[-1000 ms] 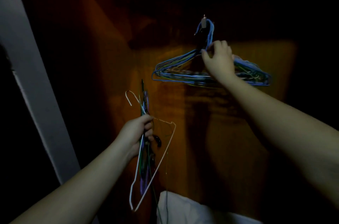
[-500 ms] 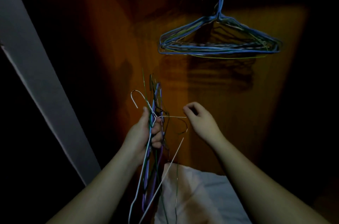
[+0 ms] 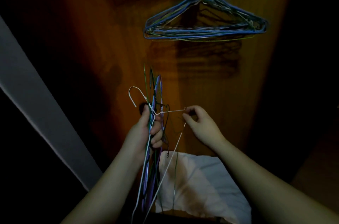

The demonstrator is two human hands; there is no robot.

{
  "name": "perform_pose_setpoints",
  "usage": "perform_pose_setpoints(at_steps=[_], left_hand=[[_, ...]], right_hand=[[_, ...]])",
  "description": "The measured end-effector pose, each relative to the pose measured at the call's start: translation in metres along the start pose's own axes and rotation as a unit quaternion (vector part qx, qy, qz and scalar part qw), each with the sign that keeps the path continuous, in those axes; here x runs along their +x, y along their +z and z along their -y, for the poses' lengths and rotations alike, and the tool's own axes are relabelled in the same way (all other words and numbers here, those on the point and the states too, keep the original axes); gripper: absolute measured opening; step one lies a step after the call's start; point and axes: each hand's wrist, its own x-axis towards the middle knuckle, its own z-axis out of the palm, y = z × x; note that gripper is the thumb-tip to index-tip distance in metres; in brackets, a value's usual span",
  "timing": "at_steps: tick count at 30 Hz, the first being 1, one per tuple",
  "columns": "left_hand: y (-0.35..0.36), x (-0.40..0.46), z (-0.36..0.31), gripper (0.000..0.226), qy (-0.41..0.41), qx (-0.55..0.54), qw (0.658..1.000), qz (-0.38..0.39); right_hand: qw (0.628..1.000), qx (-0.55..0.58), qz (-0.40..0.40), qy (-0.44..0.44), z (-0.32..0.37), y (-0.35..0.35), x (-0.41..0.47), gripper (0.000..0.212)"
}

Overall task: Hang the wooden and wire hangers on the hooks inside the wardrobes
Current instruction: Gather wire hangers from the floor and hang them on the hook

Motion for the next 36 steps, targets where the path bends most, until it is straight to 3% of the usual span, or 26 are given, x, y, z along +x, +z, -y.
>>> perform_pose_setpoints(at_steps=[3,6,12,16,21,24,29,33,36], left_hand=[[0.003,-0.003,0.006,0.048,-0.015,-0.004,1.0,0.008],[0.006,-0.004,0.008,0.047,-0.027,-0.017,0.999,0.016],[0.004,-0.003,0.008,0.048,-0.019,-0.048,0.999,0.001],[-0.002,-0.001,0.009,0.047,-0.006,-0.057,0.998,-0.007],[0.005,-0.002,0.012,0.046,-0.006,-0.024,1.0,-0.005],[0.006,0.0,0.019,0.045,-0.007,0.018,1.0,-0.019],[-0.001,0.008,0.033,0.048,-0.023,0.104,0.994,-0.019],[-0.004,0.011,0.042,0.05,-0.029,0.112,0.993,-0.025],[-0.002,0.006,0.045,0.049,-0.033,0.096,0.994,-0.035]], right_hand=[[0.999,-0.001,0.023,-0.035,0.007,0.0,0.001,0.034],[0.998,0.031,0.026,-0.041,0.013,-0.002,0.003,0.029],[0.995,0.058,-0.052,0.056,-0.01,-0.007,-0.01,0.021],[0.99,0.06,0.013,0.126,-0.029,0.003,-0.031,0.023],[0.992,0.087,0.009,0.095,-0.007,0.005,-0.026,0.024],[0.989,0.116,0.043,0.079,0.021,-0.007,-0.007,0.034],[0.986,0.121,0.113,0.019,0.065,-0.016,0.014,0.075],[0.988,0.107,0.111,0.018,0.08,-0.007,0.027,0.084],[0.99,0.102,0.098,0.025,0.081,0.0,0.027,0.076]])
